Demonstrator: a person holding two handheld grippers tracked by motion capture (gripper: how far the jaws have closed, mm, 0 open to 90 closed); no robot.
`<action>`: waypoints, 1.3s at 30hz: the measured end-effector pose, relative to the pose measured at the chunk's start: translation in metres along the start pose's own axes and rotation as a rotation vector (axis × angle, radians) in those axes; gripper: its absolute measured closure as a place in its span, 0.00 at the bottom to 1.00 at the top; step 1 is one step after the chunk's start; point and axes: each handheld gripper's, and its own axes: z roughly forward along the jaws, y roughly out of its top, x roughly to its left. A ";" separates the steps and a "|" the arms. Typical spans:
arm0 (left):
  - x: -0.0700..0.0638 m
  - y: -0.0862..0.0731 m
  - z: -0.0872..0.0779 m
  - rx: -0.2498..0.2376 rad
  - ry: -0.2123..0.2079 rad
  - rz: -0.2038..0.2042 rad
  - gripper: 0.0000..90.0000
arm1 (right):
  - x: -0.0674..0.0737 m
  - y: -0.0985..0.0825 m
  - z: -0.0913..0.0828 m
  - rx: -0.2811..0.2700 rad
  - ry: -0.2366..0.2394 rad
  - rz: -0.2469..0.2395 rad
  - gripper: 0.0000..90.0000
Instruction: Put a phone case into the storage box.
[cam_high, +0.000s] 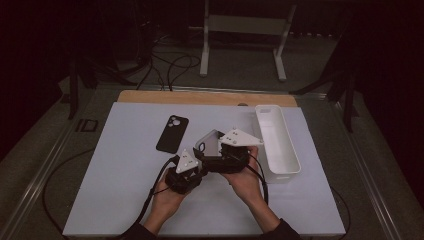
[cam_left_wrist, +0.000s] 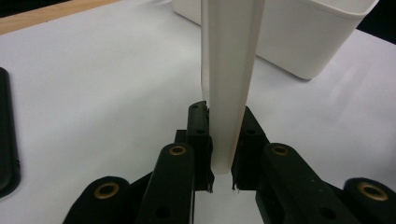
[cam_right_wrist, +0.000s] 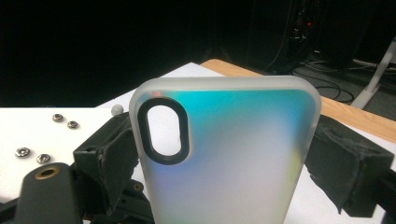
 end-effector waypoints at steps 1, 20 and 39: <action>0.000 0.000 0.000 0.001 0.000 0.002 0.90 | 0.000 0.000 0.001 -0.003 0.003 0.002 0.16; 0.008 0.001 -0.008 -0.039 -0.044 0.010 0.59 | -0.001 0.000 -0.001 -0.013 0.008 -0.023 0.18; 0.038 -0.013 -0.039 -0.104 0.090 -0.042 0.00 | -0.024 0.008 -0.008 -0.017 -0.068 -0.024 0.18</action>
